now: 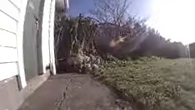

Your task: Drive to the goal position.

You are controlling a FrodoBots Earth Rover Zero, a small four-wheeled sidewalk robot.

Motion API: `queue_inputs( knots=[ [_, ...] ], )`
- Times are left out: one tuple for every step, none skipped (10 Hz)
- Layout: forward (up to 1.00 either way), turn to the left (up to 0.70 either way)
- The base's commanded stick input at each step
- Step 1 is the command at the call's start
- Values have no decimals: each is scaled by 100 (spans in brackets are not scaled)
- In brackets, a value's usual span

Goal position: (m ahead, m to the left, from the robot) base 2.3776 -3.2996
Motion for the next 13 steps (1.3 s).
queue_inputs(
  knots=[
    [6,0],
    [6,0],
    [7,0],
    [6,0],
    [6,0],
    [6,0],
    [5,0],
    [5,0],
    [2,0],
    [0,0],
    [2,0],
    [4,0],
    [4,0]
  ],
)
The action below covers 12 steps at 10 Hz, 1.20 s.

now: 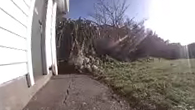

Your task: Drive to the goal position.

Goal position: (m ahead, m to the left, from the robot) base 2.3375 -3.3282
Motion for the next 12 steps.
queue_inputs(
  knots=[
    [4,0],
    [30,0],
    [35,0],
    [40,0],
    [45,0],
    [50,0],
    [55,0],
    [60,0],
    [65,0],
    [70,0],
    [69,0],
    [68,0]
  ],
)
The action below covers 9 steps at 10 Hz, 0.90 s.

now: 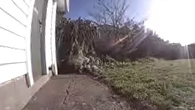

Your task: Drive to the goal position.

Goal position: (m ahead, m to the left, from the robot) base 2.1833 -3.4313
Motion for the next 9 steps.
queue_inputs(
  knots=[
    [67,0],
    [65,0],
    [64,0],
    [63,0],
    [62,0],
    [61,0],
    [5,0],
    [4,0],
    [5,0]
  ],
)
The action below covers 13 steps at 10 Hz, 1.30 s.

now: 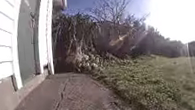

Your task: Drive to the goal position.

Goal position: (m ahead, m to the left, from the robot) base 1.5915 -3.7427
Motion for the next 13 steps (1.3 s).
queue_inputs(
  knots=[
    [5,0],
    [5,0],
    [6,0],
    [6,0],
    [10,-4],
    [21,-14],
    [70,-35],
    [70,-35],
    [70,-35],
    [70,-35],
    [70,-35],
    [70,-35],
    [70,-35]
  ],
)
